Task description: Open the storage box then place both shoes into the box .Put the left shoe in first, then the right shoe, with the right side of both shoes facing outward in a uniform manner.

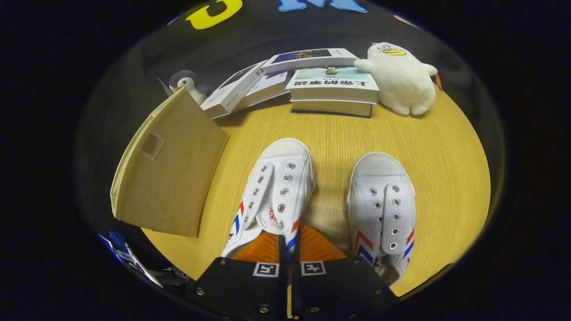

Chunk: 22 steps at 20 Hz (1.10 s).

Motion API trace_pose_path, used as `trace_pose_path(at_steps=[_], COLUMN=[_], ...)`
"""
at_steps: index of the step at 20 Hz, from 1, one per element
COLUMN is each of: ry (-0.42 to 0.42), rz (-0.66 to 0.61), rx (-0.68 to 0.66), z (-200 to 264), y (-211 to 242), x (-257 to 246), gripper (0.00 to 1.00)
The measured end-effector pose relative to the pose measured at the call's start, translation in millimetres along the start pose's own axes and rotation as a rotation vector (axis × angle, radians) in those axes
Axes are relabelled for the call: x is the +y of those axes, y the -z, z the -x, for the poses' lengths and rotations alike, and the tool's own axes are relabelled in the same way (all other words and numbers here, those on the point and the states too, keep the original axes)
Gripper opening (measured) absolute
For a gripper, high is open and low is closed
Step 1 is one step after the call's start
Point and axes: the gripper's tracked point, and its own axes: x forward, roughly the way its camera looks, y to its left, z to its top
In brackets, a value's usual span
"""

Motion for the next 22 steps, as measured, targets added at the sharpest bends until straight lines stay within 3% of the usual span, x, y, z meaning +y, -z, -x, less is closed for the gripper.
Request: trace_pose_path(at_steps=[13,22], ry=[-0.053,-0.115], rz=[-0.062,0.016], rx=[-0.127,-0.174], z=[90.3,124.0], y=[-82.1,-127.9], x=[48.4,120.2], gripper=[0.03,0.03])
